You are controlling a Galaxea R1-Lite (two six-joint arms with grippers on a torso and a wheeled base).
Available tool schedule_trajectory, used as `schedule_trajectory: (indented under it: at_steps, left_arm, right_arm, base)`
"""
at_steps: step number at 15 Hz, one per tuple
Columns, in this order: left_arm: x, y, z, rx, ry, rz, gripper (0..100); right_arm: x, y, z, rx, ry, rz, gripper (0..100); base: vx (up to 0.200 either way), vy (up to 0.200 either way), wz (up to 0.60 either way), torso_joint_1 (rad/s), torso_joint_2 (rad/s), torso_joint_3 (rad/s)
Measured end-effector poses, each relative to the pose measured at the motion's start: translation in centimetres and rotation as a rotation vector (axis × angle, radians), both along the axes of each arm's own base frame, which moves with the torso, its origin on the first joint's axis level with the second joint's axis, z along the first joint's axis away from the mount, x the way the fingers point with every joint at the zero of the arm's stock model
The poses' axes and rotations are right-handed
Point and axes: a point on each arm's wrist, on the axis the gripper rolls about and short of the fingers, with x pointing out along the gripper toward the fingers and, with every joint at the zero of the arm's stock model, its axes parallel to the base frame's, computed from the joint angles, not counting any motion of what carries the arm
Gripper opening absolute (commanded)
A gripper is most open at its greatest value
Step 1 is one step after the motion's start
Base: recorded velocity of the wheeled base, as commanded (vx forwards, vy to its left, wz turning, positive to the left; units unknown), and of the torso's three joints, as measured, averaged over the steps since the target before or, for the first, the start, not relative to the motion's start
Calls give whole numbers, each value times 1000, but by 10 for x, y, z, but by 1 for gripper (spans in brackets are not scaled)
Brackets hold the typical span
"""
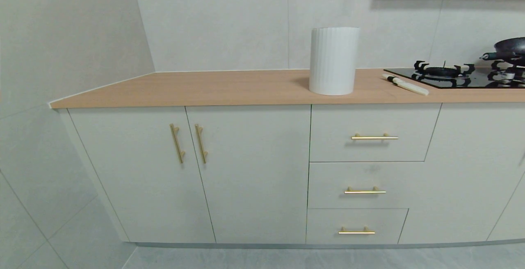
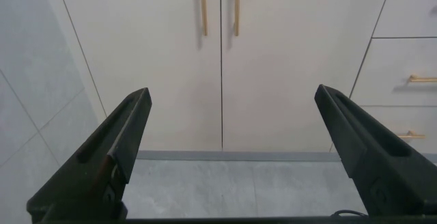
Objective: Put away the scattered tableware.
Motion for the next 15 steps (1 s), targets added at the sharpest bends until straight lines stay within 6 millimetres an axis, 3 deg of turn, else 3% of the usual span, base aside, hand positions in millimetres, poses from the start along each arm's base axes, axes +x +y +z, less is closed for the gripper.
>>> schedule_trajectory:
  at_steps: [6, 15]
  left_arm:
    - [0, 0, 0, 0, 0, 0, 100]
    - [0, 0, 0, 0, 0, 0, 100]
  right_arm:
    - [0, 1, -5, -87, 42, 39, 100]
    - [0, 0, -6, -28, 54, -9, 100]
  base:
    - [0, 0, 0, 0, 0, 0]
    - [0, 0, 0, 0, 0, 0]
